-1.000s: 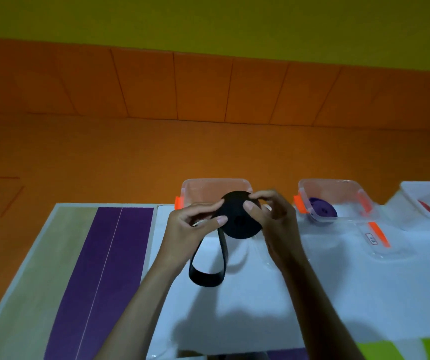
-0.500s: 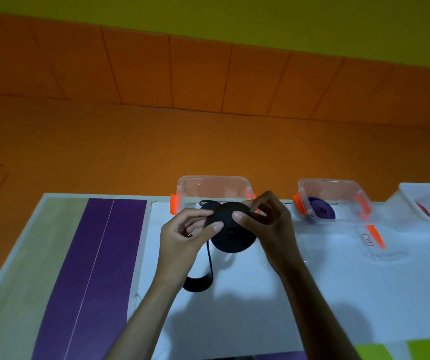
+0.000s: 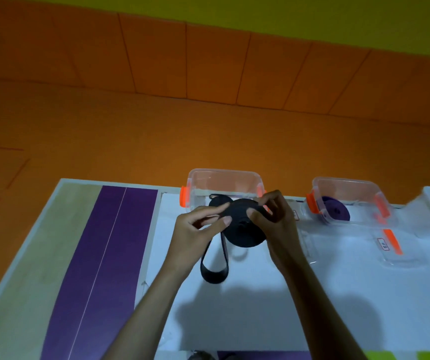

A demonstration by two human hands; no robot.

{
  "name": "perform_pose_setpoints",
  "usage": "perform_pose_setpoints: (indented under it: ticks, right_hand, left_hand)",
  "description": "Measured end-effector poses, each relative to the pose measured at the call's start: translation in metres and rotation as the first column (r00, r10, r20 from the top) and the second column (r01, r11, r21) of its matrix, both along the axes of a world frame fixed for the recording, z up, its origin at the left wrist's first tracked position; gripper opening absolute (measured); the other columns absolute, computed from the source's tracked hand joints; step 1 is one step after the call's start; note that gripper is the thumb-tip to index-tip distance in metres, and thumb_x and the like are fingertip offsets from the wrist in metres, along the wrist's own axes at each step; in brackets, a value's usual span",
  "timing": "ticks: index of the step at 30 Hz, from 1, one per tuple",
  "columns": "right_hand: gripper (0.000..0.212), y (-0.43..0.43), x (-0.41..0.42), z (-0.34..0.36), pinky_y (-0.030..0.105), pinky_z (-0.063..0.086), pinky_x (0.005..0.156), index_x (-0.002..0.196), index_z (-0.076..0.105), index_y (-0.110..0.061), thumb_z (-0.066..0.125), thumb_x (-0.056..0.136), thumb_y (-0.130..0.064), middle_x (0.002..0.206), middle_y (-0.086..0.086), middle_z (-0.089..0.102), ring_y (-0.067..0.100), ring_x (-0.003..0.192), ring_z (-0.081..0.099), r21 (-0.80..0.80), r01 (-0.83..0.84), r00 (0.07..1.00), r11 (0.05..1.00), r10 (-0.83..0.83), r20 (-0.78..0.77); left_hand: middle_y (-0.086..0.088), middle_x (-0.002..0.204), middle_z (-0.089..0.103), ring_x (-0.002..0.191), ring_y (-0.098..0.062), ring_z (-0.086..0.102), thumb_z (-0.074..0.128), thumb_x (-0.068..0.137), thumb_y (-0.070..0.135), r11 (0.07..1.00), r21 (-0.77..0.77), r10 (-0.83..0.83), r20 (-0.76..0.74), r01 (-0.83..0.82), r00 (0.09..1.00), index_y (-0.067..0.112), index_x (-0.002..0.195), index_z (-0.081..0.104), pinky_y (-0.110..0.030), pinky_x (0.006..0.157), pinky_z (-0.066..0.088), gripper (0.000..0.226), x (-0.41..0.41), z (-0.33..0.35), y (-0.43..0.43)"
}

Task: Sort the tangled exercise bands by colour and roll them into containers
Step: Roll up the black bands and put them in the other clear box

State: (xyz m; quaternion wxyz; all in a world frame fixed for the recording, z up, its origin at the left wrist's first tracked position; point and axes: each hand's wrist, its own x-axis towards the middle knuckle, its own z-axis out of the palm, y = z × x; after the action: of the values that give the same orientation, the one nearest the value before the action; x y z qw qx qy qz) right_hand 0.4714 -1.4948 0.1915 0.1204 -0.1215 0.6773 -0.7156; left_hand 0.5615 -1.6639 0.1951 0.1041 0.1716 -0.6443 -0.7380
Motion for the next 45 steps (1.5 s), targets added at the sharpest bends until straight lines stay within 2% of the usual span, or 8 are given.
perform_pose_setpoints:
  ticks: [5,12,21,24,30,35,39,45]
  right_hand:
    - [0.038,0.000,0.009,-0.012,0.028,0.051,0.062,0.082,0.044,-0.007,0.081,0.086,0.002,0.072,0.002,0.066,0.020,0.070,0.064,0.051,0.014,0.999,0.999,-0.017,0.049]
    - [0.019,0.003,0.002,-0.020,0.043,0.055,0.072,0.086,0.065,-0.012,0.082,0.080,-0.018,0.093,0.019,0.071,0.036,0.088,0.070,0.013,0.144,0.988,0.990,-0.144,0.049]
    - [0.023,0.015,-0.029,-0.026,0.026,0.057,0.066,0.094,0.069,-0.023,0.085,0.083,-0.010,0.088,-0.005,0.072,0.015,0.091,0.071,0.100,0.117,0.991,0.988,-0.123,0.056]
    - [0.011,0.012,-0.038,-0.033,0.037,0.055,0.070,0.089,0.071,-0.021,0.080,0.083,-0.017,0.093,-0.002,0.073,0.018,0.093,0.069,0.069,0.131,0.984,0.989,-0.138,0.111]
    - [0.027,0.015,-0.059,-0.056,0.059,0.060,0.075,0.086,0.059,-0.011,0.086,0.086,-0.010,0.096,0.009,0.074,0.032,0.094,0.075,0.121,0.048,0.973,0.992,-0.074,0.220]
    - [0.032,0.002,-0.076,-0.066,0.042,0.062,0.073,0.110,0.070,-0.018,0.085,0.084,-0.006,0.102,-0.008,0.078,0.017,0.095,0.076,0.033,0.101,0.933,0.994,-0.107,0.342]
    - [0.027,-0.013,-0.094,-0.084,0.049,0.065,0.079,0.111,0.076,-0.019,0.081,0.087,-0.007,0.115,0.005,0.076,0.027,0.110,0.073,-0.023,0.191,0.889,0.981,-0.163,0.428]
    - [0.021,-0.029,-0.119,-0.103,0.042,0.057,0.091,0.108,0.064,0.008,0.075,0.091,0.001,0.094,-0.041,0.068,-0.012,0.100,0.066,0.043,0.147,0.916,0.988,-0.153,0.370]
  left_hand:
    - [-0.004,0.090,0.080,0.090,-0.021,0.076,0.087,0.082,0.010,0.999,-0.022,0.026,0.025,-0.025,0.999,0.014,0.098,0.081,-0.030,0.084,0.061,0.018,-0.009,-0.004,0.002]
    - [-0.003,0.106,0.080,0.101,-0.023,0.076,0.081,0.089,0.013,0.989,0.098,-0.119,0.071,0.112,0.990,0.022,0.122,0.077,-0.036,0.095,0.059,0.034,-0.012,-0.014,0.005]
    - [0.001,0.105,0.079,0.094,-0.024,0.077,0.082,0.087,0.012,0.998,0.063,0.015,0.090,-0.021,0.996,0.014,0.108,0.078,-0.035,0.085,0.062,0.021,-0.029,-0.026,0.014]
    - [0.003,0.111,0.078,0.096,-0.024,0.077,0.080,0.088,0.006,0.995,0.095,0.025,0.089,-0.034,0.996,0.016,0.116,0.077,-0.024,0.070,0.060,0.030,-0.034,-0.029,0.013]
    - [0.006,0.112,0.076,0.110,-0.021,0.072,0.086,0.084,0.010,0.992,0.022,0.117,0.132,-0.121,0.984,0.021,0.103,0.082,-0.048,0.099,0.058,0.023,-0.062,-0.048,0.009]
    - [0.004,0.104,0.075,0.105,-0.015,0.071,0.087,0.084,0.013,0.962,-0.048,0.272,0.149,-0.268,0.951,0.018,0.104,0.072,-0.042,0.086,0.062,0.025,-0.087,-0.071,0.013]
    - [-0.005,0.106,0.072,0.103,-0.026,0.073,0.085,0.084,0.004,0.929,0.062,0.352,0.156,-0.365,0.923,0.008,0.103,0.065,-0.046,0.081,0.065,0.028,-0.107,-0.084,0.013]
    - [0.001,0.106,0.078,0.097,-0.020,0.076,0.086,0.083,0.007,0.909,0.030,0.397,0.248,-0.417,0.884,0.015,0.104,0.078,-0.038,0.089,0.062,0.024,-0.138,-0.105,0.005]
